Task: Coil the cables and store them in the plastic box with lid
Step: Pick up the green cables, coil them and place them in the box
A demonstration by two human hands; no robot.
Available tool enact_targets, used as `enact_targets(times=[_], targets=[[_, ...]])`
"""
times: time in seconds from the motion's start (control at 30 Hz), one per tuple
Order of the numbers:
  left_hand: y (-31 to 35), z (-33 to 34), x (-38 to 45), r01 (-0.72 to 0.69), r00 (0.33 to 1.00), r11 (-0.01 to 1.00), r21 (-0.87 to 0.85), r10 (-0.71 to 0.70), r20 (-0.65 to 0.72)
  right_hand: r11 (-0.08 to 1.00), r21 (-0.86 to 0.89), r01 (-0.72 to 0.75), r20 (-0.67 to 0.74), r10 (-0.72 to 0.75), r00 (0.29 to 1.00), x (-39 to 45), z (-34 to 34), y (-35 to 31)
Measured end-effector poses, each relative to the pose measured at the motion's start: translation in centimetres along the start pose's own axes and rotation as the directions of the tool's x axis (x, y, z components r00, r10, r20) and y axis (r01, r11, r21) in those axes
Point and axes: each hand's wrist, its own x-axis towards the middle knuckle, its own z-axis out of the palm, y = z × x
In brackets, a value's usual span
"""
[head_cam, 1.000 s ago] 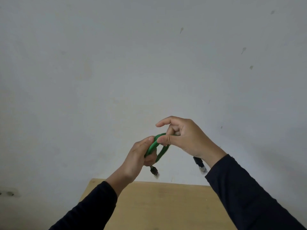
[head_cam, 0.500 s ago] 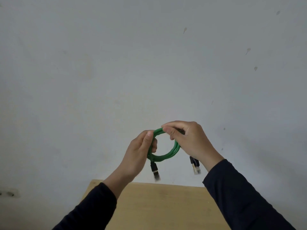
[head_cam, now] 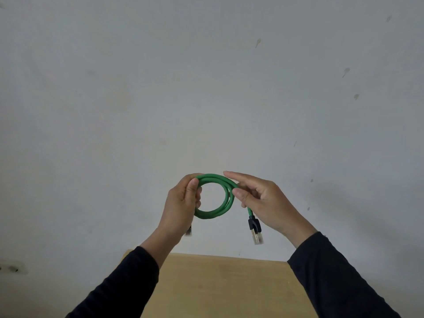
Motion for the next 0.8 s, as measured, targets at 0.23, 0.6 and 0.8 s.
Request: enact_targets(times=[0.23,0.6,0.8], targets=[[-0.3,-1.1,1.0,-0.001,1.0,0.998,-0.062,0.0,-0.027,1.0,-0.019,-0.016,0.103,0.018,0.995,-0.6,-1.4,0.3],[0.6,1.4,-0.6,0.111,0.993,0.962,-0.251,-0.094,0.077,0.996,0.093,0.013,-0.422,0.028,0.906,-0.4,0.1,1.4],[-0.1,3.2,-0.9,0.079,0.991,0.988,-0.133,-0.093,-0.1,0.928,0.371,0.002,-0.449,0.177,0.876,-0.6,3.5,1.3]])
